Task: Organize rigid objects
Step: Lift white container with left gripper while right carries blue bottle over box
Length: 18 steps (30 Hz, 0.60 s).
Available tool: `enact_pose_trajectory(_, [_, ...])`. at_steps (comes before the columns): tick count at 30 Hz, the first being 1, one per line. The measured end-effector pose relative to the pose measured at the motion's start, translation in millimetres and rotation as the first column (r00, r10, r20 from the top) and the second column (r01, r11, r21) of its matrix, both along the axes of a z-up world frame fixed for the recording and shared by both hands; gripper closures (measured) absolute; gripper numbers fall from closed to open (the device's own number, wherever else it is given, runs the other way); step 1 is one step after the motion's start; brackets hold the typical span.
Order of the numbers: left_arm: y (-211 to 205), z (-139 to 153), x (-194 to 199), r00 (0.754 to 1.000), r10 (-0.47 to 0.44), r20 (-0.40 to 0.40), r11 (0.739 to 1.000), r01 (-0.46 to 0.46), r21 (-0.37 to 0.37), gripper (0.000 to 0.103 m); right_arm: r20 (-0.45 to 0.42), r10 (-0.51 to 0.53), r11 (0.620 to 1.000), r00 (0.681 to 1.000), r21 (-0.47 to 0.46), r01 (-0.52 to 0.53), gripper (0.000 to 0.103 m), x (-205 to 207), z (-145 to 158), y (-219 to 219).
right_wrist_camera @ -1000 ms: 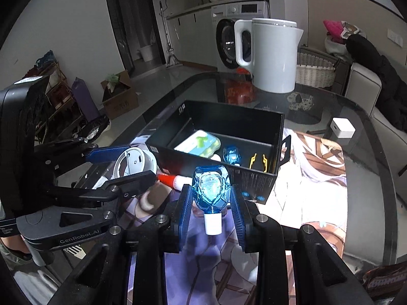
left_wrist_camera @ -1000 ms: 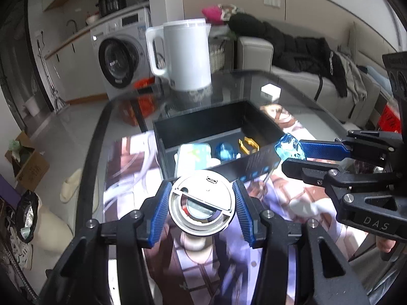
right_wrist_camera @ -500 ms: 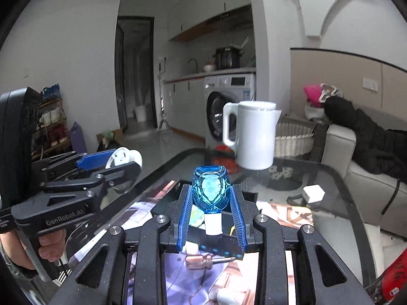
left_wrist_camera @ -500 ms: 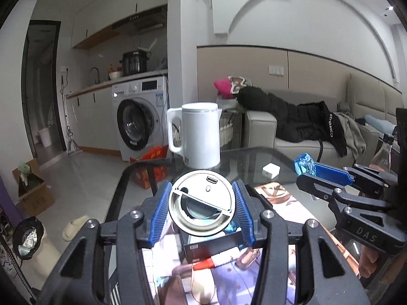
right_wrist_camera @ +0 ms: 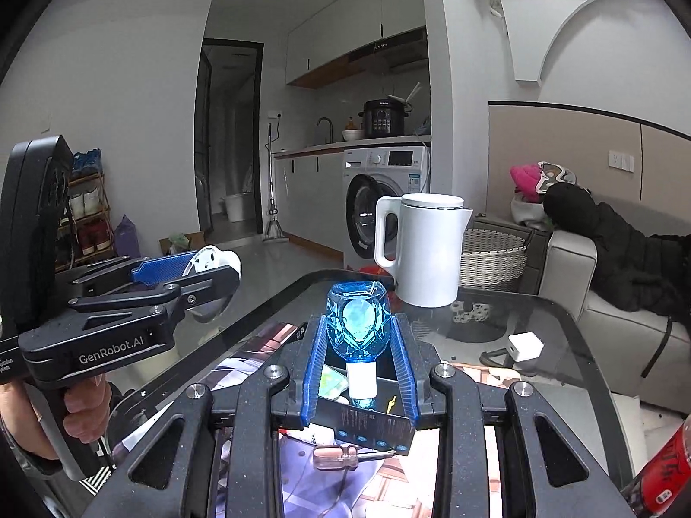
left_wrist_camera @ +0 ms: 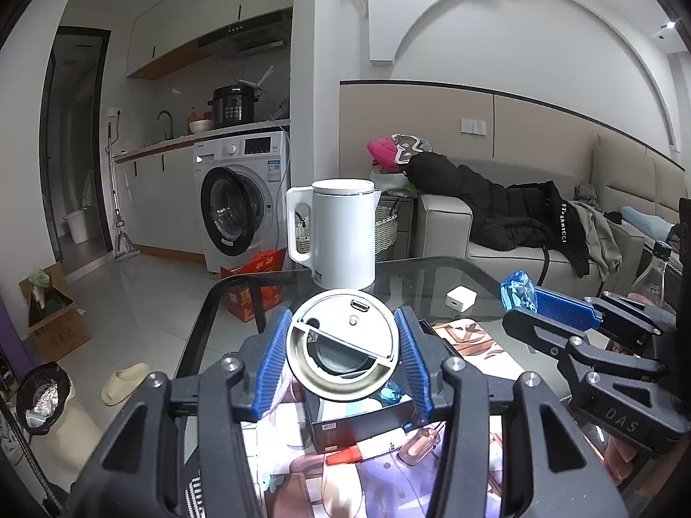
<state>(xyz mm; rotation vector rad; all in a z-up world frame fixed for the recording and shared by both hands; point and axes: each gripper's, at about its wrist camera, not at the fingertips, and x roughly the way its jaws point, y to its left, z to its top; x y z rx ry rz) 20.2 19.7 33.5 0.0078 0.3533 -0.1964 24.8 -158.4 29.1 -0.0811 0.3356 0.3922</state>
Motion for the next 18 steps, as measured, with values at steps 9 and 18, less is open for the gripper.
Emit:
enact_pose_trajectory(9, [-1.3,2.1,20.3,1.0,0.017,0.005,0.999,-0.017,-0.027,0.055,-0.018,-0.01,1.0,1.0,0.02,0.011,0.073,23.0,2.9,8.4])
enact_pose_trajectory(18, [-6.2,-3.5,57.8,0.998,0.055,-0.01,0.997,-0.056,-0.057,0.055,-0.035,-0.045,0.998,0.998,0.045,0.047,0.073,62.9,4.7,21.0])
